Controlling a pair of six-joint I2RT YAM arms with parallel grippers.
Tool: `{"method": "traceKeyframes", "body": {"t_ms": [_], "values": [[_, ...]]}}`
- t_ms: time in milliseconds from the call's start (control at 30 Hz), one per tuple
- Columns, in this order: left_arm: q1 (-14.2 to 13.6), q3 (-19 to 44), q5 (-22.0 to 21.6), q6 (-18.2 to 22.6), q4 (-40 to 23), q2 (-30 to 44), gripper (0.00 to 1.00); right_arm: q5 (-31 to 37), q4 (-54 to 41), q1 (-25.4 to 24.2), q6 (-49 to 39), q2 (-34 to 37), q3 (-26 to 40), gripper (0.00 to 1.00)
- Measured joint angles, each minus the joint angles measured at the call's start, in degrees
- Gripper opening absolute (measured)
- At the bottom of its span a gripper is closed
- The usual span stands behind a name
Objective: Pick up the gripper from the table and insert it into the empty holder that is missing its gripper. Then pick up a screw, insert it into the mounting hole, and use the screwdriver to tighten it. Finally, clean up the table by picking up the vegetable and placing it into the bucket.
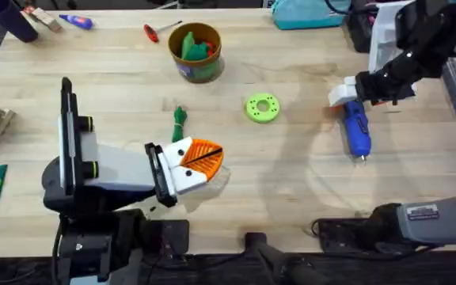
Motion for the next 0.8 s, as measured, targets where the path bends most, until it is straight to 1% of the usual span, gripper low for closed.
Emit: {"method": "traceKeyframes", "body": {"t_ms": [300,500,567,800], "values": [[0.0,0.0,0.0,0.0,0.0,0.0,0.007,0.0,0.2,0.0,0.4,0.0,-0.2,0.946],[0.0,0.0,0.0,0.0,0.0,0.0,0.007,0.0,4.6,0.0,0.7,0.0,-3.8,0.946],[0.0,0.0,0.0,0.0,0.0,0.0,0.007,0.0,4.8,0.0,0.9,0.0,-4.7,0.946],[0.0,0.0,0.0,0.0,0.0,0.0,0.007,0.0,4.9,0.0,1.9,0.0,-4.9,0.946]]}}
